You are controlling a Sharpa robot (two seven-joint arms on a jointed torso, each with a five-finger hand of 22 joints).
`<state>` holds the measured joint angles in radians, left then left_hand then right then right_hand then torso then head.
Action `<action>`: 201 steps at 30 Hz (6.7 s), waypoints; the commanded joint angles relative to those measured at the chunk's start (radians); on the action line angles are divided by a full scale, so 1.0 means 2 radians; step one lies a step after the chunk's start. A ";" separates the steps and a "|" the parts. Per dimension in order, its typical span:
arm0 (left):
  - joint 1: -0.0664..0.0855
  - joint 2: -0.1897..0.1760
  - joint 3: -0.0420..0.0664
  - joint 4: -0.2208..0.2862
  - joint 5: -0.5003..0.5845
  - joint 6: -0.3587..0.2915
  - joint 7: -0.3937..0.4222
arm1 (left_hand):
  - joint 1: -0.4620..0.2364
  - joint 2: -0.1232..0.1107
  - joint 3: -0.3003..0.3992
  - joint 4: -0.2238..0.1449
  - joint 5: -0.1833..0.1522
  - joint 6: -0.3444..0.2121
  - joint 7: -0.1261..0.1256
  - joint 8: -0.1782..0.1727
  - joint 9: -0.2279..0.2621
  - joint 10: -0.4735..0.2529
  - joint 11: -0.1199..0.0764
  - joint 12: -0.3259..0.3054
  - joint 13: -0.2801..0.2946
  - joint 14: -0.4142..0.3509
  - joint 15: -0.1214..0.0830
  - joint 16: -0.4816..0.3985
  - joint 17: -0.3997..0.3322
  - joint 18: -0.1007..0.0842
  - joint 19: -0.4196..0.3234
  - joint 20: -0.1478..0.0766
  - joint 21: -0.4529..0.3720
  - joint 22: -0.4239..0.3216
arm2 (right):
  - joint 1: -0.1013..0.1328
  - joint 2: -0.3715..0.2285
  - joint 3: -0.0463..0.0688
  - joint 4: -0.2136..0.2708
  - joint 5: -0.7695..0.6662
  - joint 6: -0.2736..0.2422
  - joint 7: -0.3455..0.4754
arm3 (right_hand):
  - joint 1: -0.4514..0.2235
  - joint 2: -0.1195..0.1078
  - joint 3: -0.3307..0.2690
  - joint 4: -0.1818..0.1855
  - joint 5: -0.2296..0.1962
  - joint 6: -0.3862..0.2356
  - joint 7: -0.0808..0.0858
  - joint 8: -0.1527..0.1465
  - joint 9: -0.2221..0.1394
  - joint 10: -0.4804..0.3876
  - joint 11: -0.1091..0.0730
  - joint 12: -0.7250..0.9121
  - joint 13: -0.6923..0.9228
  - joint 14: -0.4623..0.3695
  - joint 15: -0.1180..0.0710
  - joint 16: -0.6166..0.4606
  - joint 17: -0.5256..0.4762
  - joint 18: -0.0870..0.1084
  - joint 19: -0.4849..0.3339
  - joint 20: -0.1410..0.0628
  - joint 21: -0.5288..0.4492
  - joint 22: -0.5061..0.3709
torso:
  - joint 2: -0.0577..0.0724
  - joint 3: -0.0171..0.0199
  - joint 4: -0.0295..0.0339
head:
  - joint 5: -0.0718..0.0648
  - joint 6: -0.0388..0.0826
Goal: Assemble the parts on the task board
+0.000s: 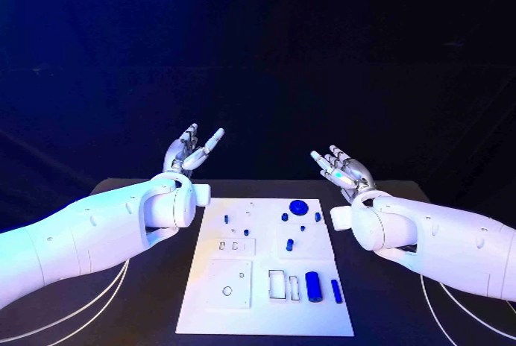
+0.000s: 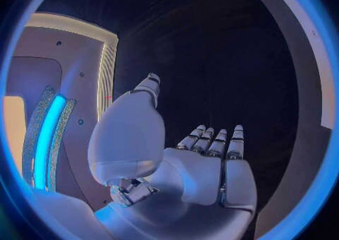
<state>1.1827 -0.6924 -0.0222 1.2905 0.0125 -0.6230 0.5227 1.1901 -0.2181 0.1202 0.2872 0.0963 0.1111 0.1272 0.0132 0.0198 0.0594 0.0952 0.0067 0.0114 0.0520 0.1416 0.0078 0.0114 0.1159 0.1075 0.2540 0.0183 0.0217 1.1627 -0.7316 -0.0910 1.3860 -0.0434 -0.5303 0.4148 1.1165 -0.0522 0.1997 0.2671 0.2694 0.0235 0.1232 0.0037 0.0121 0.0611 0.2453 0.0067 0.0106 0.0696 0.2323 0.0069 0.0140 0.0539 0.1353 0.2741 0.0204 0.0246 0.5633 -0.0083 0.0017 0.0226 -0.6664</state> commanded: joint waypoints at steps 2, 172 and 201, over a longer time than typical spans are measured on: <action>0.003 0.003 0.000 -0.005 -0.001 0.043 0.017 | 0.024 -0.004 0.000 0.007 0.003 0.004 0.010 0.004 0.001 0.001 0.005 0.003 0.001 0.000 0.007 0.002 0.001 0.008 0.001 0.008 0.003 0.001 | 0.009 0.005 -0.007 -0.017 -0.036 0.108 -0.034 | 0.025 0.000 0.002 0.006 0.007 0.006 0.087 0.003 0.002 0.003 0.009 0.003 0.002 0.004 0.008 0.004 0.001 0.009 0.002 0.009 0.004 0.001 | 0.000 -0.0001 0.0000 | 0.000 0.000; 0.012 -0.127 0.013 0.209 -0.015 0.132 -0.020 | 0.116 0.033 0.141 -0.007 -0.017 0.358 0.049 0.132 0.089 0.482 0.038 0.045 0.031 0.459 -0.013 0.201 0.191 0.032 0.413 -0.023 0.267 0.112 | 0.045 0.151 -0.009 -0.109 -0.797 0.042 -0.324 | 0.129 -0.080 0.182 -0.066 -0.011 0.505 0.010 0.131 0.156 0.580 -0.083 0.029 0.065 0.716 -0.116 0.679 0.575 0.018 0.591 -0.084 0.633 0.552 | 0.096 0.0085 0.0321 | -0.014 -0.016; 0.015 -0.129 0.013 0.203 -0.013 0.131 -0.022 | 0.117 0.032 0.142 -0.008 -0.017 0.357 0.050 0.132 0.089 0.482 0.038 0.044 0.031 0.458 -0.013 0.201 0.193 0.032 0.412 -0.023 0.269 0.113 | 0.041 0.167 -0.009 -0.124 -0.786 0.048 -0.333 | 0.123 -0.084 0.183 -0.065 -0.012 0.498 0.013 0.129 0.159 0.575 -0.081 0.028 0.064 0.715 -0.114 0.681 0.577 0.018 0.590 -0.083 0.634 0.553 | 0.097 0.0085 0.0320 | -0.011 -0.018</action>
<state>1.2092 -0.9508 0.0038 1.6958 -0.0198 -0.3742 0.4754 1.4165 -0.1565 0.3975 0.2717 0.0679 0.8259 0.2088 0.2804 0.1967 1.0154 0.1684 0.1005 0.0732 0.9773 0.1165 0.4063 0.3963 0.1697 0.9326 0.2073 0.5530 0.2470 1.2469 -0.3995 -0.1083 1.1403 -1.6150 -0.4477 -0.2446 1.3708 -0.2208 0.5579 0.1366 0.2435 1.0246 0.1434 0.2628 0.3306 1.2157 0.0816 0.0674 0.1398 1.4666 0.0032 1.3656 1.1677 0.0999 1.3127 0.1039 1.2839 1.1307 0.7560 0.0088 0.0654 -0.0003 -0.7026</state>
